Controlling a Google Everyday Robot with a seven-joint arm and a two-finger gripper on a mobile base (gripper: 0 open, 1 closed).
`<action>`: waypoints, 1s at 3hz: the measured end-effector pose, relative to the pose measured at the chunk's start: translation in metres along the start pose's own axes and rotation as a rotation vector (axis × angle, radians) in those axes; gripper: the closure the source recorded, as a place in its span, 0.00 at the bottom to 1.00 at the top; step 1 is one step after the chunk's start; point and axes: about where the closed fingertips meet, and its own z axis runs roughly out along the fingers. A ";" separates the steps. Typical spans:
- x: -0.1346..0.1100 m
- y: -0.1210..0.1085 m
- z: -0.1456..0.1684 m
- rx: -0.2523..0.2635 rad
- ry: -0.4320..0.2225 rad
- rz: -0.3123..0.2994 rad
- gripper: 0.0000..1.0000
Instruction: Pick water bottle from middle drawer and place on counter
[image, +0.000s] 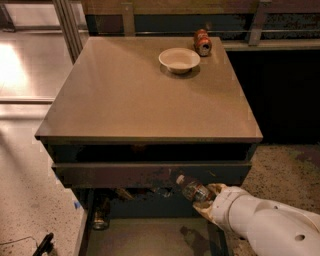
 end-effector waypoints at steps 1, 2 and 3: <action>-0.004 -0.008 -0.016 0.036 -0.004 -0.007 1.00; -0.032 -0.027 -0.057 0.108 -0.040 -0.034 1.00; -0.032 -0.029 -0.058 0.112 -0.042 -0.033 1.00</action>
Offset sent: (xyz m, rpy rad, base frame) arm -0.0406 -0.0583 0.1475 -0.0392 -0.2235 -0.0307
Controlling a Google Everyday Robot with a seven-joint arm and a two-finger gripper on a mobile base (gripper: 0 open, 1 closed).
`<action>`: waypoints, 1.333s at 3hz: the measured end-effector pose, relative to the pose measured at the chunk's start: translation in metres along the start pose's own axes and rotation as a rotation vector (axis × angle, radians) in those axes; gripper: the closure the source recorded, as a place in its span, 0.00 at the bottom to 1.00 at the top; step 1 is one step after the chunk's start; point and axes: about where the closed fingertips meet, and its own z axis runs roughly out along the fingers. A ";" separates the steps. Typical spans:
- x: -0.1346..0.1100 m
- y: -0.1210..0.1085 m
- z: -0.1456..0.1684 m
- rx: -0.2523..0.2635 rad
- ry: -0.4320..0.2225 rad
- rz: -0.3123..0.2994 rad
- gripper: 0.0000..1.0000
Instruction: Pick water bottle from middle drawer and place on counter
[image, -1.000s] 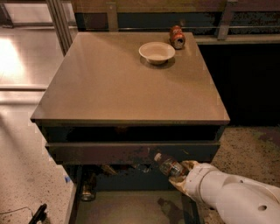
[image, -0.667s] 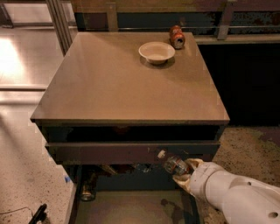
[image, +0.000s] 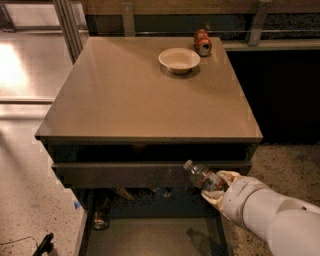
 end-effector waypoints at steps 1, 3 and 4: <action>-0.008 -0.020 -0.010 0.063 -0.020 0.005 1.00; -0.019 -0.054 -0.025 0.129 -0.026 0.017 1.00; -0.024 -0.059 -0.030 0.150 -0.036 0.009 1.00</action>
Offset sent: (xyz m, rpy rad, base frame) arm 0.0382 -0.0110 0.0542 -0.0252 -0.1171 -0.0865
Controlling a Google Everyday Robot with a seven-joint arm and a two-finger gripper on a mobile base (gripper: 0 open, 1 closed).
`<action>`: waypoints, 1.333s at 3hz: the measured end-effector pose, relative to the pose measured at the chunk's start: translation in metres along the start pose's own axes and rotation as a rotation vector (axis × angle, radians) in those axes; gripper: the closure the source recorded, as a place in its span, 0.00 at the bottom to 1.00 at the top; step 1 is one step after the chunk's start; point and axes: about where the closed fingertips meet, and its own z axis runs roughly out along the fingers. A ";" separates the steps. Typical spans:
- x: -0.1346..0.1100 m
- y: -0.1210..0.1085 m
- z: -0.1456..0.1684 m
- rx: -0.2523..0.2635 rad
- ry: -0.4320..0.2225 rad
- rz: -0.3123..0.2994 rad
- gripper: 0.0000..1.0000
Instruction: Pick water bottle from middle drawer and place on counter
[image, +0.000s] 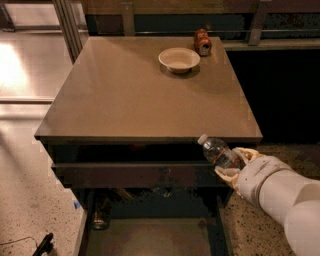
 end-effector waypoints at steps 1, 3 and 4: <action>-0.015 -0.017 -0.012 0.056 -0.029 -0.021 1.00; -0.037 -0.044 -0.037 0.145 -0.065 -0.043 1.00; -0.046 -0.052 -0.031 0.153 -0.090 -0.027 1.00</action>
Offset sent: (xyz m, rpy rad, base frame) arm 0.0015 -0.0200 0.1190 -0.0887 -0.2584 -0.0714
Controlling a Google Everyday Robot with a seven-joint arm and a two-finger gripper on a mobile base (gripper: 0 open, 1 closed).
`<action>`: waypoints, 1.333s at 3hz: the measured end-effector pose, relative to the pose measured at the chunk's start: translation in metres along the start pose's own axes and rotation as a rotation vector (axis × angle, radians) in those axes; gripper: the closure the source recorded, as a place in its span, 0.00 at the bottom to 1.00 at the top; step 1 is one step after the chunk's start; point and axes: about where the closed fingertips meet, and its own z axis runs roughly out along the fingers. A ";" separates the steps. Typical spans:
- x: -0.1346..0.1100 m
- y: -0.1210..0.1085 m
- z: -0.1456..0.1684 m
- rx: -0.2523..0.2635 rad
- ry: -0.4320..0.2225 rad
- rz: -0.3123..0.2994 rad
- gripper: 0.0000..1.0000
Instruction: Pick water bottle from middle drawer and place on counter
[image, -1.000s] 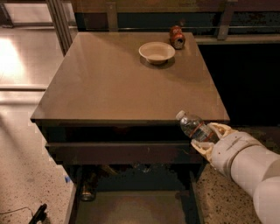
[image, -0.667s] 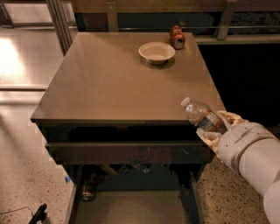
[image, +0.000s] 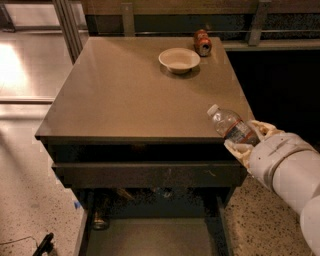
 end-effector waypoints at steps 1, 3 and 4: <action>-0.036 -0.011 0.013 -0.015 -0.026 -0.054 1.00; -0.042 -0.022 0.023 -0.022 -0.030 -0.035 1.00; -0.066 -0.028 0.047 -0.058 -0.034 -0.049 1.00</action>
Offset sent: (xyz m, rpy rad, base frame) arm 0.0785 0.0622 0.0301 -0.0601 -0.0073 0.0408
